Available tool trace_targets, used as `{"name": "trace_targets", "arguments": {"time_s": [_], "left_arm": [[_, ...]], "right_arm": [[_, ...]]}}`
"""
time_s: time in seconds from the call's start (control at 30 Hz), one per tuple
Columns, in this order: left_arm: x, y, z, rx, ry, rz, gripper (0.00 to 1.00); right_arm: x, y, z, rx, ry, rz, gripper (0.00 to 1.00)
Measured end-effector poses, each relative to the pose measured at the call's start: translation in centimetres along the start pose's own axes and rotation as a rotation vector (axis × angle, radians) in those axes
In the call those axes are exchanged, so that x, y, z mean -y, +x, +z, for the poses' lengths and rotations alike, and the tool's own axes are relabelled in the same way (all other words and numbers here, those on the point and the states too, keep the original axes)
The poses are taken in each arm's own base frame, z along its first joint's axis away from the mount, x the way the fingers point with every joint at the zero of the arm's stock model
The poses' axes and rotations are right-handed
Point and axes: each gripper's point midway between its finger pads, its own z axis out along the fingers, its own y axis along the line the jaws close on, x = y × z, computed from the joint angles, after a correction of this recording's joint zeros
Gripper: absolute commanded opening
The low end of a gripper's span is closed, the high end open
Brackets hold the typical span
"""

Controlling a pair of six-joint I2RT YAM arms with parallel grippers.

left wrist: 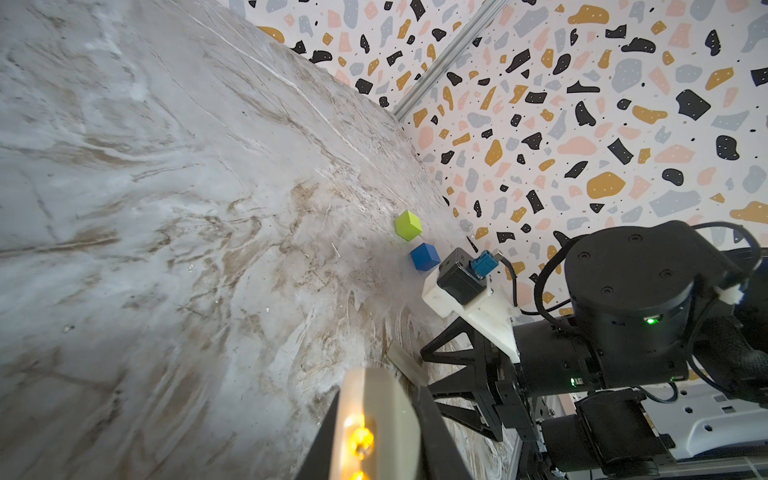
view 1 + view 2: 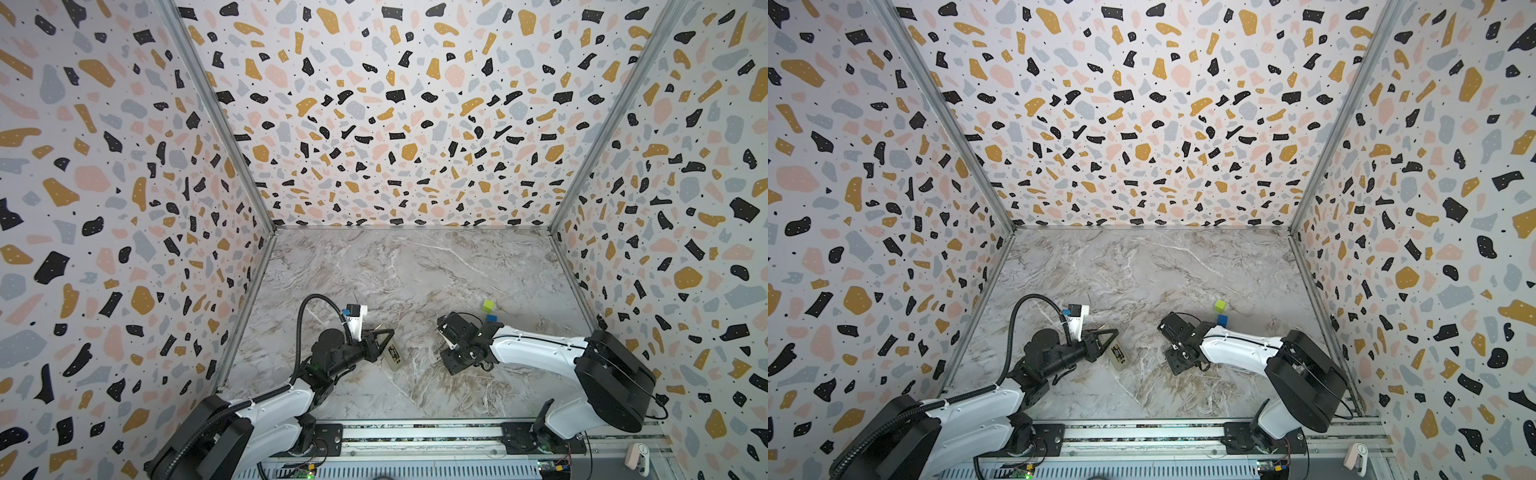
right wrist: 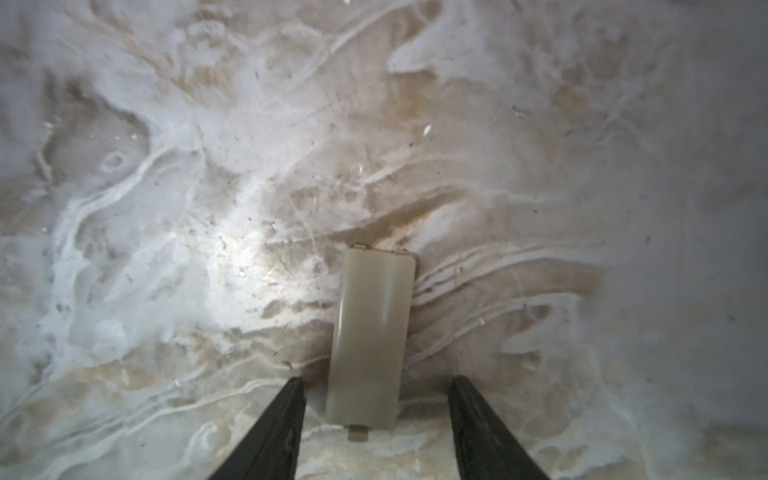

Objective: Load the batteries into the remote control
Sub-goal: 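Lift the battery cover with the right gripper and turn it toward the remote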

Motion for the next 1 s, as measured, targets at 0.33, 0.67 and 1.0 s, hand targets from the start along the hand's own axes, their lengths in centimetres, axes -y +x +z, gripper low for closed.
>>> {"name": "trace_targets", "arguments": {"time_s": [0.33,0.67,1.0], "left_arm": [[-0.02,0.03,0.01,-0.001,-0.001,0.000,0.00],[-0.02,0.02,0.01,-0.001,-0.001,0.000,0.00],[-0.07,0.28,0.09,-0.009,-0.003,-0.001,0.00]], "right_arm": [[-0.08,-0.26,0.17,0.008,-0.003,-0.007,0.43],[-0.19,-0.59,0.25,0.019,-0.009,-0.013,0.32],[-0.26,-0.55,0.29,0.022,-0.016,-0.016,0.33]]}}
